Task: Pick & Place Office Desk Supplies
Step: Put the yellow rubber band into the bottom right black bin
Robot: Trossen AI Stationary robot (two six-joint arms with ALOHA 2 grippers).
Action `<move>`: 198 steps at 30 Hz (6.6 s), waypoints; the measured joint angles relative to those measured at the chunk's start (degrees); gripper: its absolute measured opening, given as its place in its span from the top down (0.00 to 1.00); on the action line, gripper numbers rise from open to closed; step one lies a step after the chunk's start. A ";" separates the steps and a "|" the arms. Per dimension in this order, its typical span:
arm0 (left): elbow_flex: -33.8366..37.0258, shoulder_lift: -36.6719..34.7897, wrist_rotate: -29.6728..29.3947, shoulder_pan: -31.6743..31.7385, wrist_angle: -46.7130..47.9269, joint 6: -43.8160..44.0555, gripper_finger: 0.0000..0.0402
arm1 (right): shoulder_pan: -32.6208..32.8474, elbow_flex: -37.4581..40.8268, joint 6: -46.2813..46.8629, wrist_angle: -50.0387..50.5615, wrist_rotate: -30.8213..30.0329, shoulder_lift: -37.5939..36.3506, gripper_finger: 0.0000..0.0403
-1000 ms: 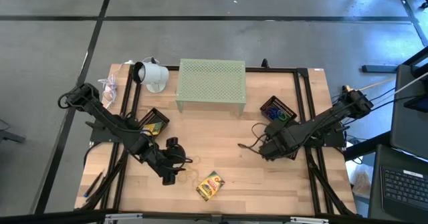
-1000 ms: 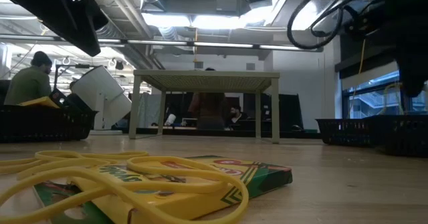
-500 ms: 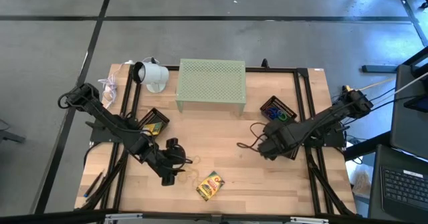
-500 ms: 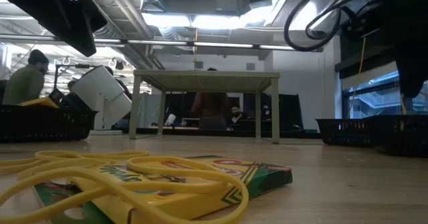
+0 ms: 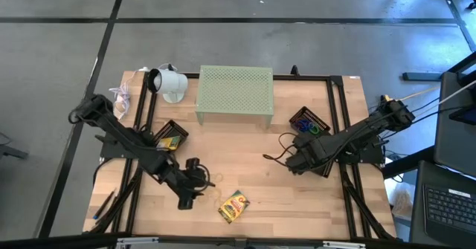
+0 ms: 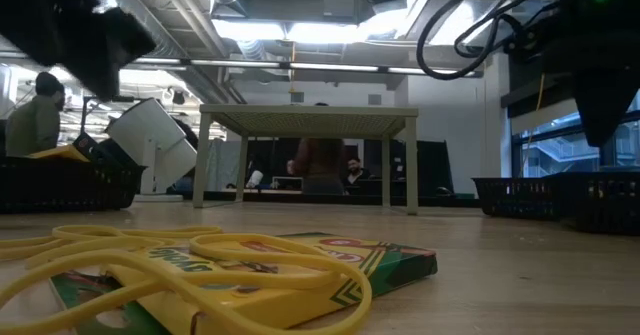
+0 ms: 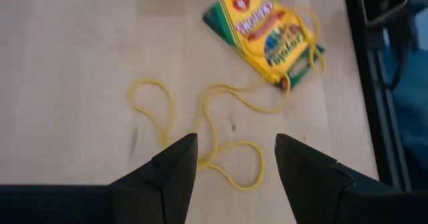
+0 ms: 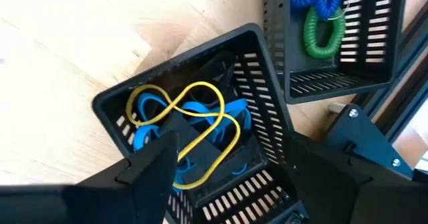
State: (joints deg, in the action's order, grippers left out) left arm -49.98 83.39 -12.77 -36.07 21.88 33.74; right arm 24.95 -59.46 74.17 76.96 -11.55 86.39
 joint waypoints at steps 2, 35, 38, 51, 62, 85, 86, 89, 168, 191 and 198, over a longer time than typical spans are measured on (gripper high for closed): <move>0.00 2.52 2.81 -0.08 -1.57 -0.39 0.51 | 0.00 0.00 -0.01 -0.80 -0.02 0.00 0.34; -0.17 18.78 8.53 7.78 -15.94 -26.16 0.66 | 0.00 0.00 -0.21 -6.35 -2.42 0.00 0.34; -0.24 18.72 8.46 8.07 -15.08 -25.30 0.78 | 0.00 0.00 -0.20 -7.40 -2.56 0.00 0.34; 0.22 16.34 9.09 7.90 -13.15 -21.77 1.00 | 0.00 0.00 -0.24 -7.83 -2.58 0.00 0.34; 0.02 2.61 4.66 6.03 -14.23 -22.35 1.00 | 0.00 0.02 -4.14 -14.50 -5.35 0.00 0.34; -0.02 -8.65 -13.29 5.75 -26.75 -46.35 1.00 | -1.32 -0.01 -58.55 -85.15 -4.53 1.08 0.34; -0.03 -8.65 -13.31 6.21 -28.33 -47.83 1.00 | -1.61 -0.01 -58.53 -85.61 -3.34 1.27 0.34; -0.09 -8.65 -13.28 7.58 -32.29 -52.12 1.00 | -2.19 0.04 -58.53 -88.24 0.08 2.17 0.34; -0.07 -8.58 -16.05 9.33 -5.26 -16.29 0.53 | -1.90 0.04 2.38 -1.24 10.69 -8.83 1.00; -0.07 -6.69 -15.72 3.65 1.97 -3.77 0.53 | -1.46 0.04 5.28 5.05 9.47 -8.81 0.46; -0.07 -1.67 -8.45 0.82 2.19 -1.72 0.53 | -1.46 0.04 5.34 5.34 10.56 -8.81 0.47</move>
State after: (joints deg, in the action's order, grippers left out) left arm -50.04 81.72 -21.22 -35.25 24.07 32.02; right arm 23.49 -59.42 79.51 82.29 -0.99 77.58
